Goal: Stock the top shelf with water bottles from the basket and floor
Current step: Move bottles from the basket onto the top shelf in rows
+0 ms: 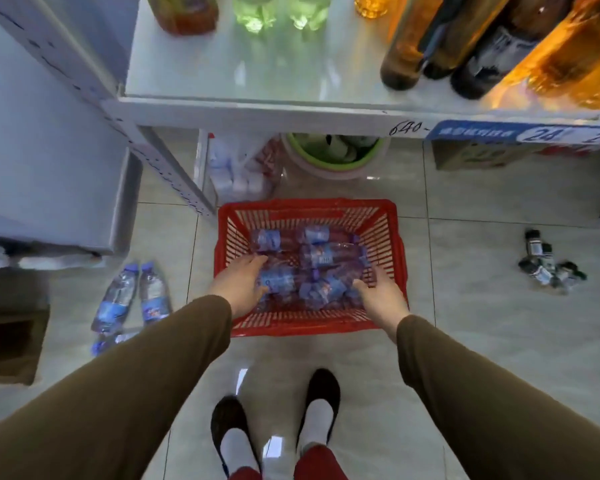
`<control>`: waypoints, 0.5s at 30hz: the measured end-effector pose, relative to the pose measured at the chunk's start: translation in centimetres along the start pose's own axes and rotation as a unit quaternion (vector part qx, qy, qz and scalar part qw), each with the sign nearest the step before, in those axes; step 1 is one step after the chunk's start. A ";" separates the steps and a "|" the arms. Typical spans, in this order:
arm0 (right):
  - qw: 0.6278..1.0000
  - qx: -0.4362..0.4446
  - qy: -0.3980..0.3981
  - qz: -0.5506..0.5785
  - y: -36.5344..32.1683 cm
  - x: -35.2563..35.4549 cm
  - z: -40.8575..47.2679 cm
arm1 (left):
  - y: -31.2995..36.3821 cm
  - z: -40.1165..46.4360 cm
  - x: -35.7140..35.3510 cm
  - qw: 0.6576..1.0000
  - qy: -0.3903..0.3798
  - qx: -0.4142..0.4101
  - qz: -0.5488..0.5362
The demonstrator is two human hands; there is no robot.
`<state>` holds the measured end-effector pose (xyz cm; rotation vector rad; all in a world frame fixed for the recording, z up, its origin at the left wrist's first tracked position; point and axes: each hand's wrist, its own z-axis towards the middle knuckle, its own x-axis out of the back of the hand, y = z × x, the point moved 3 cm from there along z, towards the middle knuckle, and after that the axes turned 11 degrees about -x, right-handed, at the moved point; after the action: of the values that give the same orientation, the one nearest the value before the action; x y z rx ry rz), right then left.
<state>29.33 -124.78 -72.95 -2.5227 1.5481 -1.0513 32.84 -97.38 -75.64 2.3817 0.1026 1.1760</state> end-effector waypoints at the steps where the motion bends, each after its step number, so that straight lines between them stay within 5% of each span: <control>1: 1.000 -0.009 -0.004 0.023 0.5 -0.6 1.2 | -0.3 1.1 -1.0 1.000 -0.007 0.002 -0.007; 15: 0.917 -0.185 -0.100 0.338 8.9 -12.8 23.2 | -8.0 13.9 -11.5 0.992 -0.124 -0.030 -0.021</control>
<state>31.02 -126.86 -100.83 -1.8790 2.4468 -0.4194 37.35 -98.77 -94.74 2.4383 0.0333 0.8438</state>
